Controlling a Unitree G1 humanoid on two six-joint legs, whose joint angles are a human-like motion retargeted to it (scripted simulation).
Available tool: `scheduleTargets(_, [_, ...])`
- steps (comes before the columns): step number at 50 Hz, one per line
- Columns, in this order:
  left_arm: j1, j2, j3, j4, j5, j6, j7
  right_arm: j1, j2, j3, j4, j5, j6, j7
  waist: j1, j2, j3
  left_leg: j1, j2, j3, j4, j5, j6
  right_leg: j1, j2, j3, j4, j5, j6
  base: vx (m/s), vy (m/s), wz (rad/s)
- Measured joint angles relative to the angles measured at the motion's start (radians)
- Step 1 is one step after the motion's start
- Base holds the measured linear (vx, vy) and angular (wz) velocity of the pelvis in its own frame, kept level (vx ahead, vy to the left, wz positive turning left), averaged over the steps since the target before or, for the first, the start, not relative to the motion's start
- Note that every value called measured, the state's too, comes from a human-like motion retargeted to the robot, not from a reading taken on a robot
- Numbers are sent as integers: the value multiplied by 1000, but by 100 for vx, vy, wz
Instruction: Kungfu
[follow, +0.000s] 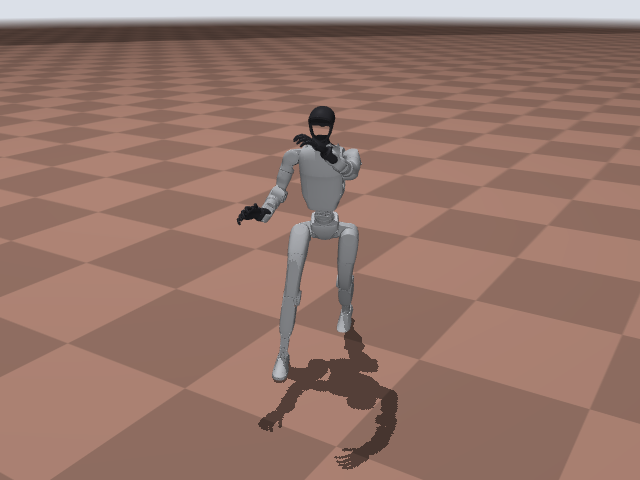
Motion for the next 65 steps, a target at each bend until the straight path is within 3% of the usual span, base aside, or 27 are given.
scheduleTargets(2, [-148,-27,38,175,15,83,-47,-278,-85,-63,473,-4,-13,57,13,8,-62,-90,-31,-80,66,-36,-27,-185,47,102,162,-59,-1,37,-29,68])
scheduleTargets(3, [-188,-30,74,221,-1,122,-109,-388,-66,-124,721,5,46,69,38,18,-26,-59,-14,-70,59,-30,-59,-161,84,108,168,-75,-12,9,-31,6])
scheduleTargets(5, [-276,-66,146,237,-25,194,-174,-597,-112,-200,1049,150,307,226,74,30,34,-39,61,32,21,-24,-127,-153,110,91,218,-149,-20,-21,-36,66])
scheduleTargets(7, [-310,-59,106,192,-91,155,-123,-642,-159,-197,1131,238,273,338,-14,62,43,-72,126,59,3,-3,-198,-171,15,-14,262,-191,-34,1,-71,306])
scheduleTargets(10, [-316,-63,86,141,-56,112,61,-635,-226,-139,1052,280,90,304,-77,87,47,-110,208,199,-57,38,-295,-202,-53,-75,317,-251,-33,-2,-55,227])
scheduleTargets(12, [-295,-63,88,147,-52,107,117,-628,-241,-119,999,226,68,225,-83,105,56,-98,249,320,-100,56,-317,-197,-68,-108,332,-275,-43,-3,-20,98])
scheduleTargets(14, [-268,-62,92,168,-91,112,94,-633,-246,-119,968,175,96,205,-92,121,64,-90,261,391,-138,64,-318,-202,-91,-141,349,-295,-55,7,-27,74])
scheduleTargets(18, [-220,-92,107,203,-171,129,-10,-635,-289,-103,912,201,133,304,-89,125,76,-83,275,431,-208,73,-325,-222,-106,-169,382,-332,-73,1,-26,53])
scheduleTargets(25, [-169,-135,122,237,-112,116,45,-616,-383,-75,743,180,161,356,-95,137,121,-126,323,437,-263,90,-361,-257,-121,-223,424,-376,-98,-6,-23,52])
scheduleTargets(32, [-157,-197,88,279,-93,123,54,-450,-718,55,320,312,291,517,-156,103,181,-273,227,535,-329,143,-361,-369,-304,-193,461,-380,-45,-30,2,178])
scheduleTargets(36, [-64,-244,96,267,-23,176,18,-307,-859,58,95,491,330,500,-178,123,223,-391,202,575,-349,167,-361,-414,-413,-225,470,-391,-14,-36,6,203])
scheduleTargets(38, [28,-299,141,259,24,205,-7,-252,-804,4,56,565,332,410,-171,147,231,-439,211,589,-355,194,-361,-430,-462,-263,495,-413,-16,-26,-6,189])
scheduleTargets(40, [154,-392,189,275,72,225,-15,-207,-587,-89,89,609,290,227,-131,167,221,-472,269,627,-353,211,-361,-429,-483,-326,531,-455,-34,-9,-20,131])
scheduleTargets(42, [286,-479,250,354,114,236,-12,-250,-305,-199,230,619,131,154,-75,174,215,-477,326,676,-353,244,-361,-433,-480,-363,571,-498,-55,-12,-15,57])
scheduleTargets(45, [495,-498,271,564,160,332,15,-385,58,-390,689,679,-195,293,-44,179,221,-522,333,707,-356,321,-361,-479,-502,-367,599,-509,-67,-23,8,86])
scheduleTargets(47, [614,-439,277,757,223,463,8,-453,127,-381,1044,768,-63,551,-35,171,247,-541,295,696,-364,340,-361,-497,-524,-349,598,-487,-66,-11,29,58])
scheduleTargets(48, [682,-411,288,805,278,553,-12,-457,110,-293,1156,722,129,792,-25,167,263,-543,282,681,-363,336,-361,-497,-523,-338,594,-476,-62,1,30,17])
scheduleTargets(50, [820,-394,306,821,261,691,9,-407,105,-60,1193,382,446,1293,-5,173,279,-560,267,667,-361,332,-361,-498,-523,-332,580,-454,-58,3,20,-4])
scheduleTargets(53, [952,-363,335,821,60,530,93,-372,243,-5,1193,149,314,1189,61,179,300,-588,310,671,-362,348,-361,-497,-489,-358,618,-477,-73,-2,4,-17])
scheduleTargets(56, [994,-350,334,820,-7,439,125,-361,271,70,1193,198,241,1024,96,166,303,-602,291,669,-369,360,-361,-497,-508,-338,623,-462,-56,-1,16,58])
scheduleTargets(60, [1024,-327,305,799,-3,389,165,-344,282,156,1191,283,100,907,121,164,301,-609,279,670,-380,368,-361,-478,-520,-325,619,-443,-38,3,16,24])
scheduleTargets(65, [1029,-310,283,775,8,394,162,-318,273,211,1193,264,129,966,117,159,287,-618,274,671,-386,368,-361,-447,-528,-321,601,-425,-21,5,14,14])
